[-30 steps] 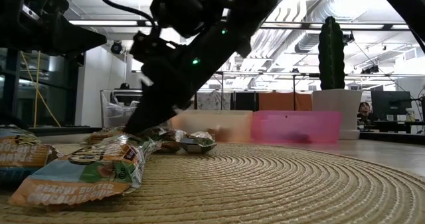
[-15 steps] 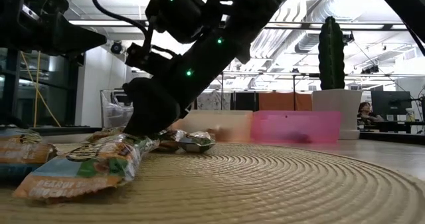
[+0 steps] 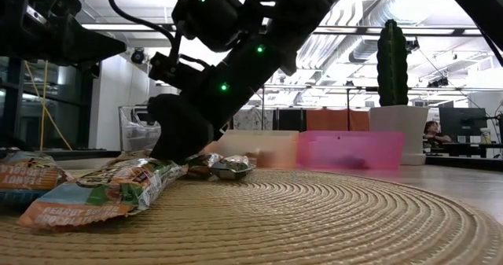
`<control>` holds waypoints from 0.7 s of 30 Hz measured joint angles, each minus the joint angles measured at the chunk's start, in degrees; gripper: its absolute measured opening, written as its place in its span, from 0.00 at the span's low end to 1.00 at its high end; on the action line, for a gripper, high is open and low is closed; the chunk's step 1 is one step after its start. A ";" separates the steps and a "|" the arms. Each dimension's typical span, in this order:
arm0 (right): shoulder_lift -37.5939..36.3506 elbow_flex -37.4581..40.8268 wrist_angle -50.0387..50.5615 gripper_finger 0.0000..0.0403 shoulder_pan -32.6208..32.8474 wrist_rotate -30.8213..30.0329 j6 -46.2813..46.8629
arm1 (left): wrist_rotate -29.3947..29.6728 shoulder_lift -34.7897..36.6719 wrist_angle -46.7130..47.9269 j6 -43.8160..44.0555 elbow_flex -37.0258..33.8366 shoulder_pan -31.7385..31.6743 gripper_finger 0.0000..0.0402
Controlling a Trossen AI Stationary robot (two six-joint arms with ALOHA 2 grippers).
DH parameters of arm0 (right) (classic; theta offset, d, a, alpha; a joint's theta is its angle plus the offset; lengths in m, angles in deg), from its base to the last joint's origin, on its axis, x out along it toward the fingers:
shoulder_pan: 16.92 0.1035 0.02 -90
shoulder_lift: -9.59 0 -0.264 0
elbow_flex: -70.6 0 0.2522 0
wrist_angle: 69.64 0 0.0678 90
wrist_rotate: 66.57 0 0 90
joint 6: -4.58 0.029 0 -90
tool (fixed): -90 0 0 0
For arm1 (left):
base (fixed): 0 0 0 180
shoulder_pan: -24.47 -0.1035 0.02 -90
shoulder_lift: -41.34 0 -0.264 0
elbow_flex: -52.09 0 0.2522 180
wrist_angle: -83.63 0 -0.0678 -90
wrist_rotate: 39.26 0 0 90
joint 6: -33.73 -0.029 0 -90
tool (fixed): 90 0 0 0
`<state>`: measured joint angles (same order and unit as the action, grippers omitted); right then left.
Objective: Pick and place Granola Bars by type
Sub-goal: Put the yellow granola bar into the transparent bin
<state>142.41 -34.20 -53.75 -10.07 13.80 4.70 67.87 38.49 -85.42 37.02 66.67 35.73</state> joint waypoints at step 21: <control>-3.28 0.08 -2.45 0.12 3.06 -1.44 0.06 | 0.02 0.00 0.00 0.00 0.00 0.00 0.00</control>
<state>139.13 -34.13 -56.20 -7.00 12.36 4.76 67.89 38.49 -85.42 37.02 66.67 35.73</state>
